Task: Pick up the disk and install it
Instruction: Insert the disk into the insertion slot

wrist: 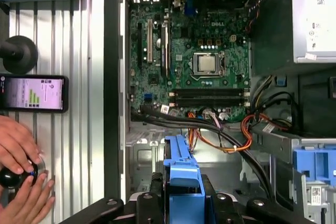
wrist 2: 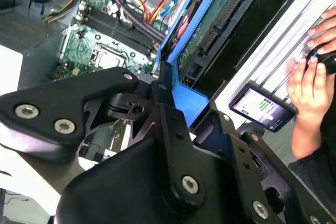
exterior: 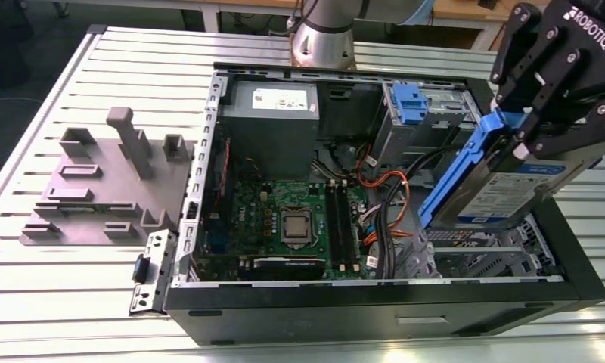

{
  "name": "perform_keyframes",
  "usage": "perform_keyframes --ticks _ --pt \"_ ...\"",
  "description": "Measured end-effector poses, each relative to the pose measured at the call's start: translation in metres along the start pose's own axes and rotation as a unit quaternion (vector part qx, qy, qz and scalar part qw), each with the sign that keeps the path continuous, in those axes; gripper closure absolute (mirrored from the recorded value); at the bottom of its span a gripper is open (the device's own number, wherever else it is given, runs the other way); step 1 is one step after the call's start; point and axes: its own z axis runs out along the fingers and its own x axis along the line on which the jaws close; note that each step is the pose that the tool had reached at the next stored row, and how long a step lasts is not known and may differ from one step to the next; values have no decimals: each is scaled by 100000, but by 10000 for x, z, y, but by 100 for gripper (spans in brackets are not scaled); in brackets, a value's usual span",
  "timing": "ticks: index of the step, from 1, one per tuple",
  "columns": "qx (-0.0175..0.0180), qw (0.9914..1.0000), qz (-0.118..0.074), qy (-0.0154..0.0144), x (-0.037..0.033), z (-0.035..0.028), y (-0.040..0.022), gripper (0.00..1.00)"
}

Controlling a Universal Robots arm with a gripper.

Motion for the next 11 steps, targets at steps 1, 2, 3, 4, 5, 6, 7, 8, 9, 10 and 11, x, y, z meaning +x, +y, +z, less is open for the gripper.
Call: perform_keyframes --ticks 1,2,3,4,5,6,7,8,9,10,11 --pt "-2 100000 1 -3 0 5 -20 63" --pt "-4 100000 -1 -11 0 12 -34 63" --pt "-5 100000 -1 0 4 19 -43 63" --pt "-6 100000 -4 3 11 27 -49 63" --pt "-5 100000 -12 -3 18 37 -54 63" --pt "-5 100000 -23 5 27 44 -59 63" --pt "-5 100000 -25 -2 34 51 -68 63" --pt "-3 100000 -23 -14 39 59 -80 63" --pt "-4 100000 -26 -14 42 67 -93 63" --pt "-5 100000 -26 -6 45 75 -107 63" --pt "-4 100000 -23 -6 46 83 -119 63"
